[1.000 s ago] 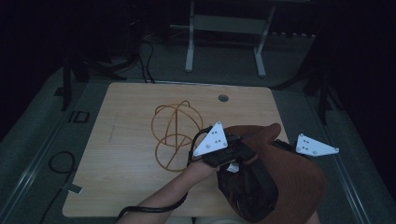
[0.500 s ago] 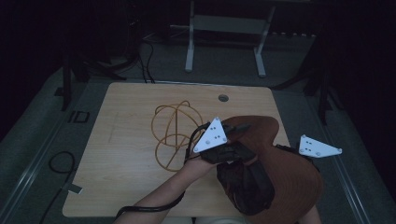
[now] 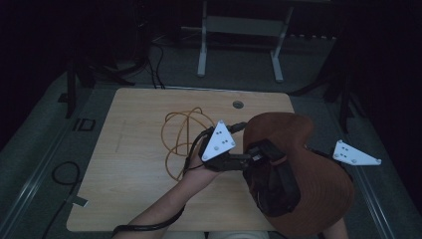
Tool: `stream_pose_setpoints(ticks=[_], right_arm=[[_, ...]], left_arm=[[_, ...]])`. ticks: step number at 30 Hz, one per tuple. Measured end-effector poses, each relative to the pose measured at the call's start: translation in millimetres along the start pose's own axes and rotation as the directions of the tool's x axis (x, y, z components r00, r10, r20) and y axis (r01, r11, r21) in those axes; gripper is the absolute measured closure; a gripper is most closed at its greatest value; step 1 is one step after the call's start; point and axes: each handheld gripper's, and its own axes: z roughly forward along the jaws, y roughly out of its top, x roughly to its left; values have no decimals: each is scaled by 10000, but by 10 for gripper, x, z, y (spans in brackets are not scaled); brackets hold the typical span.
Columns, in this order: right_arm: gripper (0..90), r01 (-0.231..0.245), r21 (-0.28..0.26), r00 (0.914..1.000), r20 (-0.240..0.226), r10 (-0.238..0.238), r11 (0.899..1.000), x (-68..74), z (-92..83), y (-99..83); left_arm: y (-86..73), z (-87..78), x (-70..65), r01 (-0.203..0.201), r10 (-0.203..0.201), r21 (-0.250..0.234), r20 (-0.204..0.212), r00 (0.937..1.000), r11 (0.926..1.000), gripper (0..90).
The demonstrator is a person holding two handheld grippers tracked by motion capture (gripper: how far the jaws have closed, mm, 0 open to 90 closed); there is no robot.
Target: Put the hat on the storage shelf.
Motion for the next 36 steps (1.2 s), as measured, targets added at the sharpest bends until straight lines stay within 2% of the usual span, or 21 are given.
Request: stream_pose_setpoints(ticks=[5,8,9,10,11,15,16,18,19,20,24,27,28,29,31,32,33,34,35,36], right_arm=[[855,-13,-95,9990,442,17,10000,-83,-13,34],[855,-36,-119,9976,687,44,9999,-129,4,58],[855,-36,-119,9976,687,44,9999,-129,4,58],[855,-41,-110,9968,799,50,9999,-167,27,73],[855,-64,-102,9962,870,73,9999,-178,37,77],[855,-138,-75,9942,1069,145,9999,-238,96,100],[855,-138,-75,9942,1069,145,9999,-238,96,100],[855,-142,-80,9940,1081,150,9999,-273,151,121],[855,-162,-66,9941,1068,168,9998,-286,174,133],[855,-161,-65,9939,1087,167,9998,-304,205,147],[855,-105,-44,9934,1143,110,9999,-362,313,194],[854,-126,-1,9924,1223,125,9999,-412,420,226],[854,-161,27,9919,1258,156,9999,-430,460,233],[854,-230,16,9917,1265,226,9997,-453,508,240],[854,-313,46,9918,1245,305,9995,-484,575,249],[854,-313,46,9918,1245,305,9995,-484,575,249],[854,-342,125,9915,1263,324,9993,-515,660,263],[854,-342,125,9915,1263,324,9993,-515,660,263],[854,-383,201,9915,1251,355,9991,-538,732,277],[854,-419,227,9913,1255,387,9989,-544,757,284]], left_arm=[[6,-199,21,-236,241,211,-259,9994,9995,265],[-16,-362,58,-129,148,502,-379,9992,9987,235],[-16,-362,58,-129,148,502,-379,9992,9987,208],[-24,-419,70,-63,90,633,-424,9991,9980,172],[-40,-514,83,-109,152,718,-597,9981,9974,172],[-84,-736,128,-109,147,525,-734,9972,9986,150],[-84,-736,128,-109,147,525,-734,9972,9986,151],[-128,-890,170,-41,72,359,-861,9963,9993,150],[-128,-890,170,-41,72,359,-861,9963,9993,150],[-173,-995,188,-102,141,372,-1055,9943,9993,150],[-307,-1219,231,25,28,374,-1408,9900,9993,149],[-429,-1379,272,160,-81,458,-1693,9855,9988,150],[-429,-1379,272,160,-81,458,-1693,9855,9988,150],[-514,-1480,300,248,-144,509,-1950,9807,9984,150],[-603,-1571,331,413,-283,559,-2155,9761,9976,150],[-603,-1571,331,413,-283,559,-2155,9761,9976,150],[-705,-1664,366,585,-431,561,-2448,9686,9967,150],[-705,-1664,366,585,-431,561,-2448,9686,9967,150],[-820,-1761,408,905,-729,530,-2711,9598,9945,150],[-897,-1819,430,973,-770,570,-2871,9548,9936,150]])
